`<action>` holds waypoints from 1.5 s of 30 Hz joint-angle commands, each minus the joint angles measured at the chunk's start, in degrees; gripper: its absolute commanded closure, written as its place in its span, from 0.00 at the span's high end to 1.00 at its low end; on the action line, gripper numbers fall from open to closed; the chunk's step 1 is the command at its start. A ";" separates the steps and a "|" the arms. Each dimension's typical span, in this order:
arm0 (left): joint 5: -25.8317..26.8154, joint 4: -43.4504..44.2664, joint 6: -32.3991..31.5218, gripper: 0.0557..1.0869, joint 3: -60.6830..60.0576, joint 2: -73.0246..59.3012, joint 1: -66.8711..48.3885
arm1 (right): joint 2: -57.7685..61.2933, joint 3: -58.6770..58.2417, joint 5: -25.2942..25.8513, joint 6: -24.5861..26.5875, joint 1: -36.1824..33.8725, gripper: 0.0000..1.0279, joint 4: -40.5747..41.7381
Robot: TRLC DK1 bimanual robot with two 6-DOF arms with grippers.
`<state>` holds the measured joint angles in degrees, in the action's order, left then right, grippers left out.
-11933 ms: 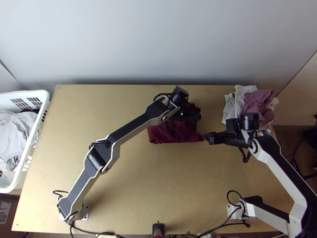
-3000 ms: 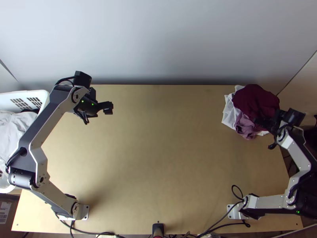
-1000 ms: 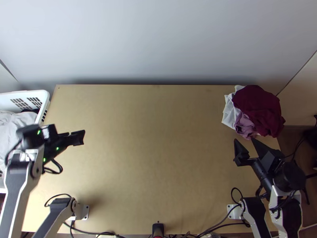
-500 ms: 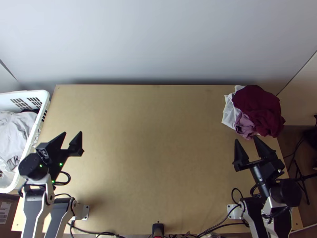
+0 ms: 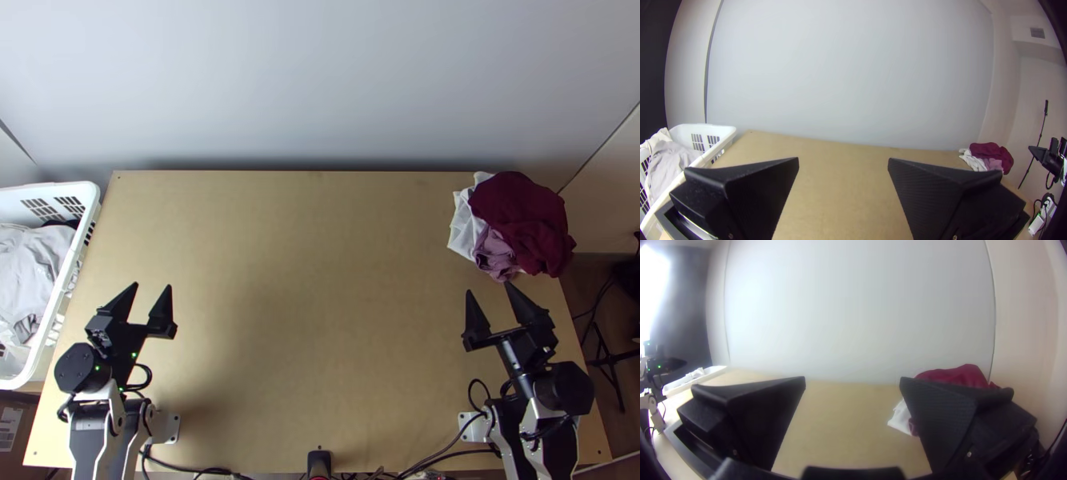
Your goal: Fold the t-shirt
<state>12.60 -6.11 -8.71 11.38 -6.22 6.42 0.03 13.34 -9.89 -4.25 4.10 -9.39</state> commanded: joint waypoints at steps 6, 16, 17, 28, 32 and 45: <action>-0.03 -6.81 2.21 0.95 -1.18 5.95 -1.76 | -0.47 0.72 -0.04 4.69 -4.27 0.96 -16.98; -0.47 -5.58 -1.75 0.95 -2.32 5.69 -6.94 | -0.38 1.16 -0.04 6.36 -6.47 0.96 -20.58; -0.47 -3.47 -3.07 0.95 -3.47 6.13 -7.38 | -0.38 1.25 0.05 6.36 -5.59 0.96 -20.58; -10.49 -6.11 -2.19 0.95 -6.98 6.22 -3.87 | -0.38 1.25 0.05 6.36 -5.59 0.96 -20.58; -10.49 -6.20 -2.19 0.95 -6.98 6.31 -3.87 | -0.38 1.25 0.05 6.36 -5.86 0.96 -20.58; -10.49 -6.20 -2.19 0.95 -6.98 6.31 -3.87 | -0.38 1.25 0.05 6.36 -5.86 0.96 -20.58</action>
<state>2.28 -12.03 -10.92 4.51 0.08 2.39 -0.38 14.55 -9.87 2.20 -1.69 -30.02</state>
